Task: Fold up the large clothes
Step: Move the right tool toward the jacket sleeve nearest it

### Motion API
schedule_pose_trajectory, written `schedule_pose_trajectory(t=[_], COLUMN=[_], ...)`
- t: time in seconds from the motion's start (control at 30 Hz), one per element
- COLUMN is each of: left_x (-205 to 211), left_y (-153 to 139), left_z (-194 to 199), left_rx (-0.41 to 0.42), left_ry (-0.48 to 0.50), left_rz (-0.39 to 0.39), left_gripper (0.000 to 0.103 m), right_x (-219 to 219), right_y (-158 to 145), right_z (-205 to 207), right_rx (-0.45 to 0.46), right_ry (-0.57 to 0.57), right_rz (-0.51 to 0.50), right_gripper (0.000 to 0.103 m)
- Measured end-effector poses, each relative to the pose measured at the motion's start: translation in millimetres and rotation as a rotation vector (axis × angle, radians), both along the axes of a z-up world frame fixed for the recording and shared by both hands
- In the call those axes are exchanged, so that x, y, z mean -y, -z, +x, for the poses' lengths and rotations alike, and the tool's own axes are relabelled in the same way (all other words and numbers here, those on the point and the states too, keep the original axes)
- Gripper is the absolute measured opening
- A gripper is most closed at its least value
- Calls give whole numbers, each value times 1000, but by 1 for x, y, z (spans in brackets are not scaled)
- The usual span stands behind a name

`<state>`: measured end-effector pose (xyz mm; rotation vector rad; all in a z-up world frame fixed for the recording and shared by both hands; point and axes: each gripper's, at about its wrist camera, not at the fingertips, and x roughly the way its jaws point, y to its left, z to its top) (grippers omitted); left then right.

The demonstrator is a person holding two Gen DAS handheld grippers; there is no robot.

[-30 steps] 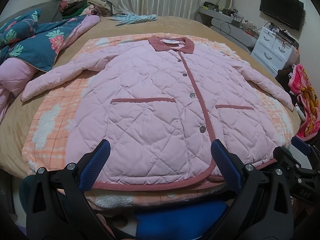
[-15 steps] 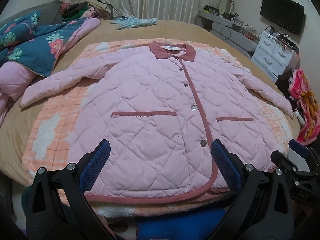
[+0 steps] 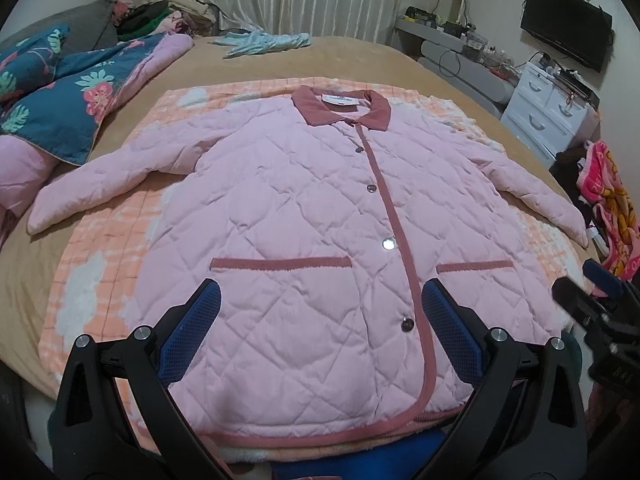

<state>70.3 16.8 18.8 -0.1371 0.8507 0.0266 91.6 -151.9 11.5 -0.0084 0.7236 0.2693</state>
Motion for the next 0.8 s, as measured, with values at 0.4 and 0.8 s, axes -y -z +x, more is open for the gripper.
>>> schedule_pose_trajectory(t=[0.4,0.8], left_x=[-7,-6], left_y=[-5,-14], left_z=[40,82], left_rx=[-20,-21], left_ry=[-8,-14], left_rz=[-1,6], left_gripper=[94,94], right_x=[-1,1], right_y=[-12,-25], right_z=[45,87], right_rx=[-5,8], right_ry=[13,27], right_rz=[18,27], right_gripper=[99,99])
